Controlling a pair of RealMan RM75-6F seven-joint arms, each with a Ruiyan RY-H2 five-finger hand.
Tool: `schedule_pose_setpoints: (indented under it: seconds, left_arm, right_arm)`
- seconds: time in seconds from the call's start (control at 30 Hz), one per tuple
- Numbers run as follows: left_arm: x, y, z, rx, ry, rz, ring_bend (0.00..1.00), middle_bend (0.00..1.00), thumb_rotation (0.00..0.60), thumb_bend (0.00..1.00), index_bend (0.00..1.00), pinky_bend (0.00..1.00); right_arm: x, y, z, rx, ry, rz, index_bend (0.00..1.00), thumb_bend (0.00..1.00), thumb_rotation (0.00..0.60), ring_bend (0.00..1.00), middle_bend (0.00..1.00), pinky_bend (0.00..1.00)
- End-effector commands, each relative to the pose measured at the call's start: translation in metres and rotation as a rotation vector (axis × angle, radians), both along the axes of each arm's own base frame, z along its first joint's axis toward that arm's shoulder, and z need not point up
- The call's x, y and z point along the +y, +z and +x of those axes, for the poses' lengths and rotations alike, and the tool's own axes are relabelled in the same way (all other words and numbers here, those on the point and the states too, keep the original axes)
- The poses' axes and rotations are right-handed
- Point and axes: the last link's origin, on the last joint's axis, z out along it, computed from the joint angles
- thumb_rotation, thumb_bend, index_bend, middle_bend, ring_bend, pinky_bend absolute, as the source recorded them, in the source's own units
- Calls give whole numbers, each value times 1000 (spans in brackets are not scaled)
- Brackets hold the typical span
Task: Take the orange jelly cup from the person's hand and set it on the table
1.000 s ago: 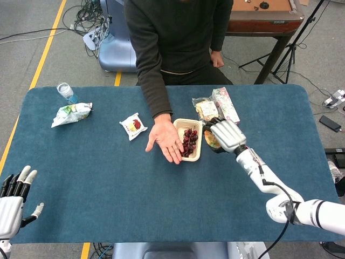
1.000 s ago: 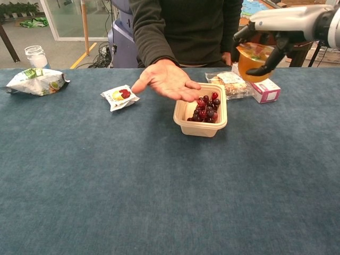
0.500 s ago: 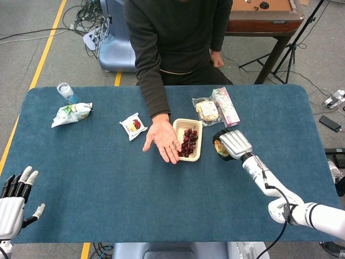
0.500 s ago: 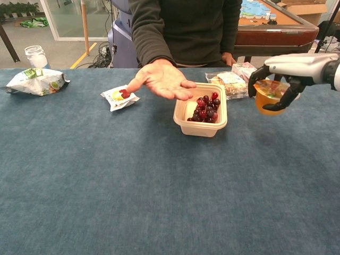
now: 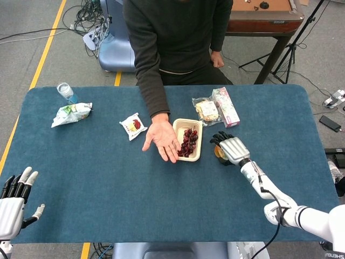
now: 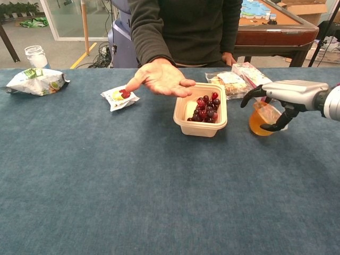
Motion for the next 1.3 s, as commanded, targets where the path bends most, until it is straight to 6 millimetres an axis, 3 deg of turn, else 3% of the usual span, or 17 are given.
schedule_pose_setpoints:
  seconds: [0.03,0.27,0.47,0.7,0.9,1.2,1.3]
  left_arm:
    - [0,-1,0,1,-2,-2,0,0,600,300,24,0]
    - [0,1,1,0,-4,2,0,0,600,300,24,0]
    - [1,2,0,2,-1,6,0,0,600,300,24,0]
    - [5,0,-1,5,2,-2,0,0,600,300,24,0]
    - [13,-5,1,5,-2,-15,0,0,600,300,24,0]
    - [24,-10,8,5,-19,-26,0,0,600,300,24,0]
    - [25,-10,9,5,-22,-26,0,0,600,300,24,0]
  right_arm:
    - [2,0,-4,6,-4,6,18,477,600,0,21,124]
    - [3,20,-2,0,15,-36,0,478,600,0,0,32]
    - [21,61,1,13,61,-105,0,478,600,0,0,26]
    - [72,109,-15,59,31,-208,0,477,600,0,29,26]
    - [116,136,-38,56,-23,-299,0,477,600,0,36,26]
    - [176,159,-60,83,-86,-384,0,477,600,0,47,26]
    - [187,161,-64,84,-102,-396,0,477,600,0,48,26]
